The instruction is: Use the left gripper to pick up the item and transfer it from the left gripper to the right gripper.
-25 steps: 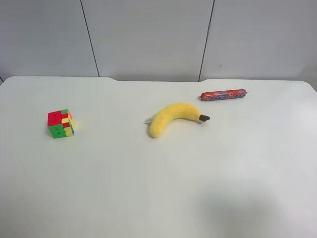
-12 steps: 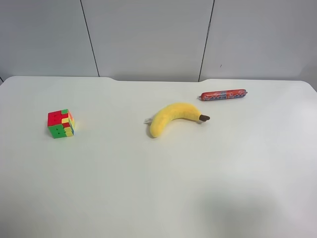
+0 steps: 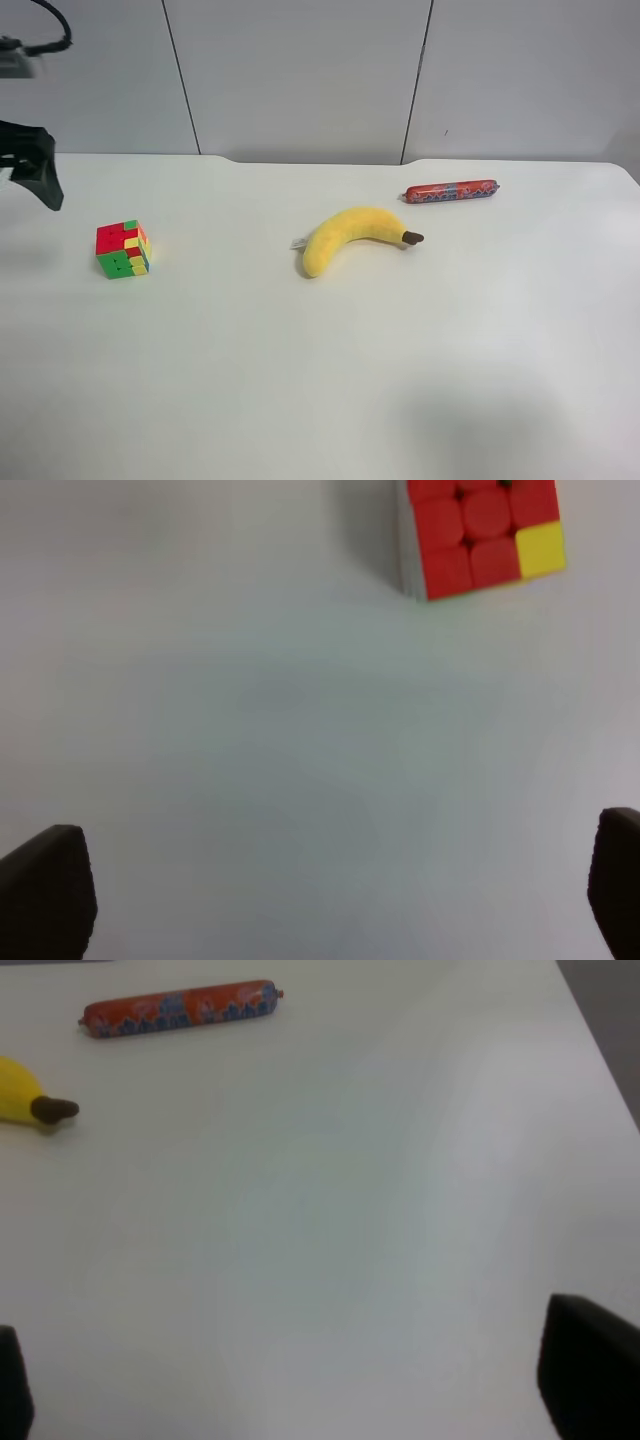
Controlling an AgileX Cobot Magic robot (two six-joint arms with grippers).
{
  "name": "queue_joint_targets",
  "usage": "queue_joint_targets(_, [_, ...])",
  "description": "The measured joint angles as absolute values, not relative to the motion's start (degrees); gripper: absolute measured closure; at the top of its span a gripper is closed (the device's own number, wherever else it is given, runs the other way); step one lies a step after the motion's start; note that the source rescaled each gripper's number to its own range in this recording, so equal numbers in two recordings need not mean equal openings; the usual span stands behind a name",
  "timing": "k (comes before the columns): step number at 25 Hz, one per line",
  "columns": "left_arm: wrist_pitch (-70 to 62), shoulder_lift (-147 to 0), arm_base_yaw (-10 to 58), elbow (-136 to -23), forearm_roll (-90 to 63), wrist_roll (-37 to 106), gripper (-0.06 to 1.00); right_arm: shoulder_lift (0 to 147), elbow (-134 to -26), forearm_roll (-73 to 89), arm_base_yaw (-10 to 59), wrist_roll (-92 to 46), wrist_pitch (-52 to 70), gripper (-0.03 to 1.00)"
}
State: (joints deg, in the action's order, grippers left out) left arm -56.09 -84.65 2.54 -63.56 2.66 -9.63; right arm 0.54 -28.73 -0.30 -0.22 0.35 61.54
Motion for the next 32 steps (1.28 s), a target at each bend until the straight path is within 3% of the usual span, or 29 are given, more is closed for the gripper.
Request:
queue_joint_targets(11, [-47.91, -101.16, 2.74, -67.32, -6.48, -9.92, -0.06, 0.54, -28.73, -0.30, -0.22, 0.35, 61.54, -0.03])
queue_joint_targets(32, [-34.91, -112.22, 2.74, -67.47, -9.05, -9.32, -0.06, 0.54, -28.73, -0.30, -0.22, 0.35, 61.54, -0.03])
